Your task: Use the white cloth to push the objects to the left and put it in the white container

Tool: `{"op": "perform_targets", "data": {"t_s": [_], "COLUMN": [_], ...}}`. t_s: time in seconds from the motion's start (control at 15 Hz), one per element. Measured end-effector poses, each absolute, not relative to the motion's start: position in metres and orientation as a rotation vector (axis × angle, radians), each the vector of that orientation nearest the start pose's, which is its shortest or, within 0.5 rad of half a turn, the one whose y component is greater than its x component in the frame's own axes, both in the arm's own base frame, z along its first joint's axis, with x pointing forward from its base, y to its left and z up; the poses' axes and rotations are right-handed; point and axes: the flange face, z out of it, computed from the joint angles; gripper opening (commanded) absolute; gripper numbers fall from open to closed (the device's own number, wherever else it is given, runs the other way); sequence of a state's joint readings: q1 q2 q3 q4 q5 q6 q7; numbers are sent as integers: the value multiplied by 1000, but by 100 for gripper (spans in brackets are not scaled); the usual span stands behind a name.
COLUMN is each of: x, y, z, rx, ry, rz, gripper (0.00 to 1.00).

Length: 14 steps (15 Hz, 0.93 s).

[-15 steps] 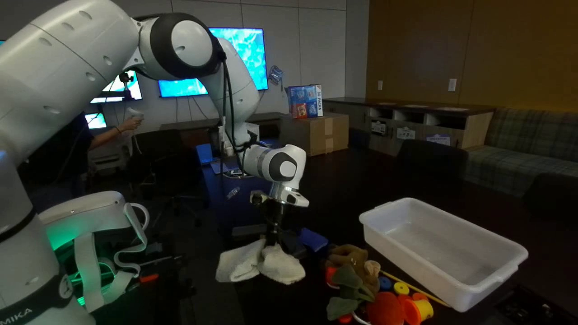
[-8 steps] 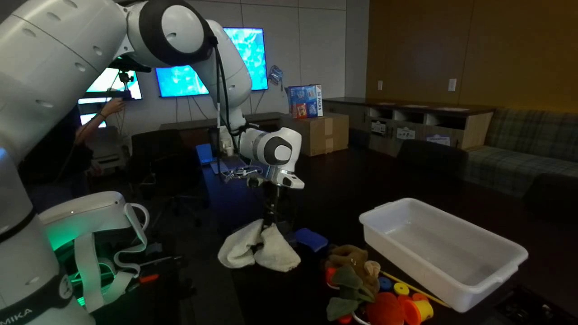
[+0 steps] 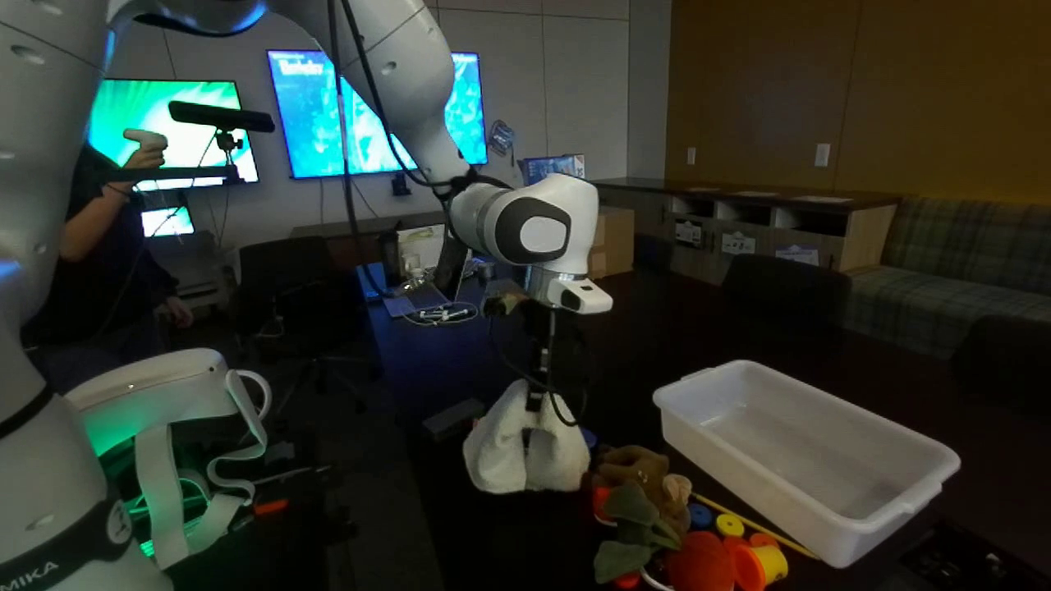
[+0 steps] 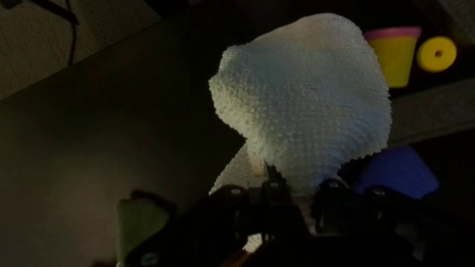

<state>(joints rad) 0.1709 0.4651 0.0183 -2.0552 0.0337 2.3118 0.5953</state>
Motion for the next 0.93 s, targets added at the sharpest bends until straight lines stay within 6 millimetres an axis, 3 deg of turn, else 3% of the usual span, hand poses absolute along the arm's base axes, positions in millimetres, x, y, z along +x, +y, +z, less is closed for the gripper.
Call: {"op": "perform_targets", "data": {"t_s": [0.33,0.53,0.73,0.93], "x": [561,560,564,581], "y": [-37,-118,-170,-199], "z": [239,253,253,233], "rx": [-3089,-3143,-3222,-3309], "ry": [930,1029,1052,1016], "rz": [140,30,-73,-139], "gripper": [7,7,7,7]}}
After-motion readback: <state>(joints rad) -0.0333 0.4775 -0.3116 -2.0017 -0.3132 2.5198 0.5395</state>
